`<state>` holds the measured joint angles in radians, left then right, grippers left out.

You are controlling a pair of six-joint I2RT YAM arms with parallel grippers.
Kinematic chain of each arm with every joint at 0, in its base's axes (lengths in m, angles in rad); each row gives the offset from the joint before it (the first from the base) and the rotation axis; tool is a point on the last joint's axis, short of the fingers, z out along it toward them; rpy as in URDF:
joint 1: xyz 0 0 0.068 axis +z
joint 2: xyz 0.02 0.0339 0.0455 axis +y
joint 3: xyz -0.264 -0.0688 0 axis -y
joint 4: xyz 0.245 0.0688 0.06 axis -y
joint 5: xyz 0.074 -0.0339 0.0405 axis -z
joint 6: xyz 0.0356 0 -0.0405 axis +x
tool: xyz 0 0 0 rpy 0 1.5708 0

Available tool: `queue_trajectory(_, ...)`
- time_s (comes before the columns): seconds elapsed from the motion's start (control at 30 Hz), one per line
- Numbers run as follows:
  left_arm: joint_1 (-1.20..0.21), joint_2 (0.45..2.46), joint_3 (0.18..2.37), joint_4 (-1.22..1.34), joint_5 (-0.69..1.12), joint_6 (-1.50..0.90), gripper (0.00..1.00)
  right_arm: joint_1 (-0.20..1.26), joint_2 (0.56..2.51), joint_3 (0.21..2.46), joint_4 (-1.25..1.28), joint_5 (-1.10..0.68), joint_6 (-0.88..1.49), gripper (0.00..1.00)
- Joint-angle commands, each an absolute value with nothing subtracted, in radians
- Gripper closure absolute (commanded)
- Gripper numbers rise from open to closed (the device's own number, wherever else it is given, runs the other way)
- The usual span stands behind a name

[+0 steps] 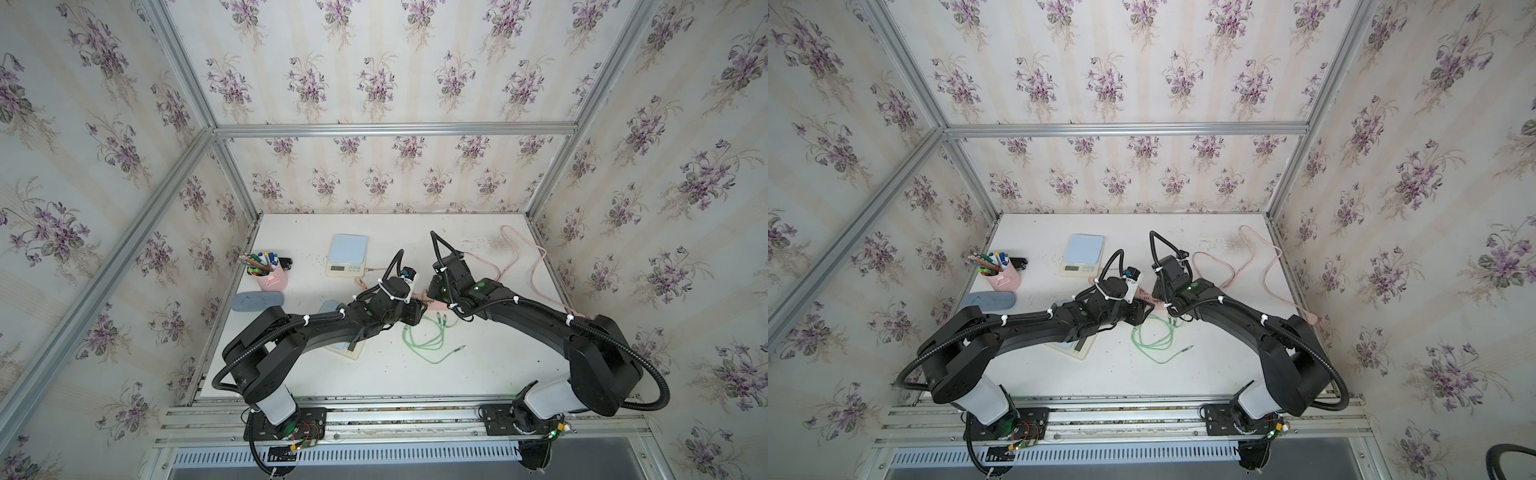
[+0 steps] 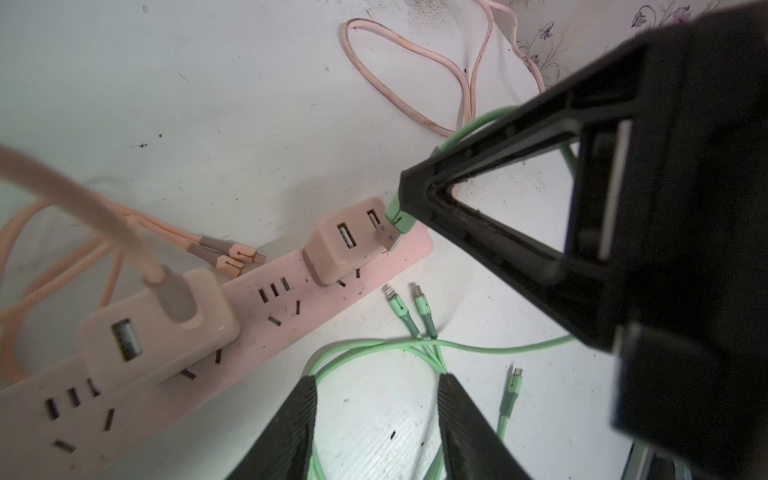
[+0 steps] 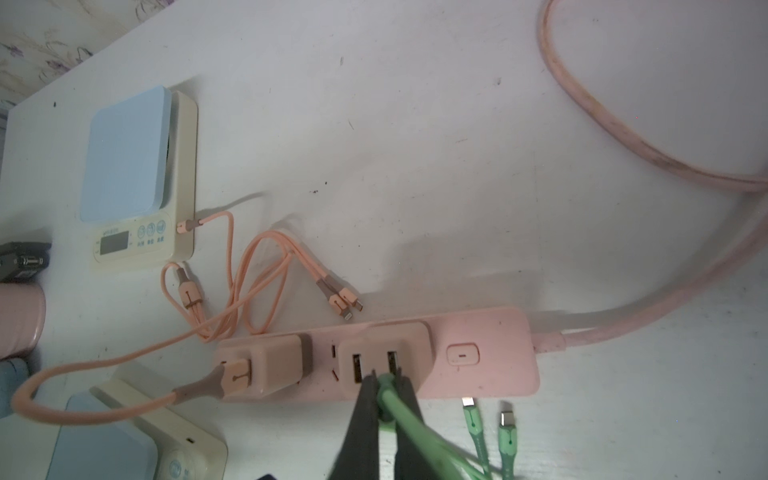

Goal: Charge the electronic scale
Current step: Insert the charging cable into the plug.

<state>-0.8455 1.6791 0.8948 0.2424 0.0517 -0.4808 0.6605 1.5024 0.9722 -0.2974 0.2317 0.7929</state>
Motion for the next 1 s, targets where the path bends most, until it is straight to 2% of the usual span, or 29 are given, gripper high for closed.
queue_trajectory(0.0,-0.83,1.703,0.884,0.351,0.084,-0.575,0.54,0.671,1.532,0.994,-0.326,0.282,0.858,1.0)
queue_trajectory(0.6,-0.761,1.728,0.856,0.415,0.15,-0.595,0.56,0.739,1.534,0.997,-0.385,0.49,0.802,1.0)
queue_trajectory(0.97,-0.76,1.752,0.859,0.434,0.164,-0.606,0.57,0.74,1.563,1.003,-0.297,0.47,0.737,1.0)
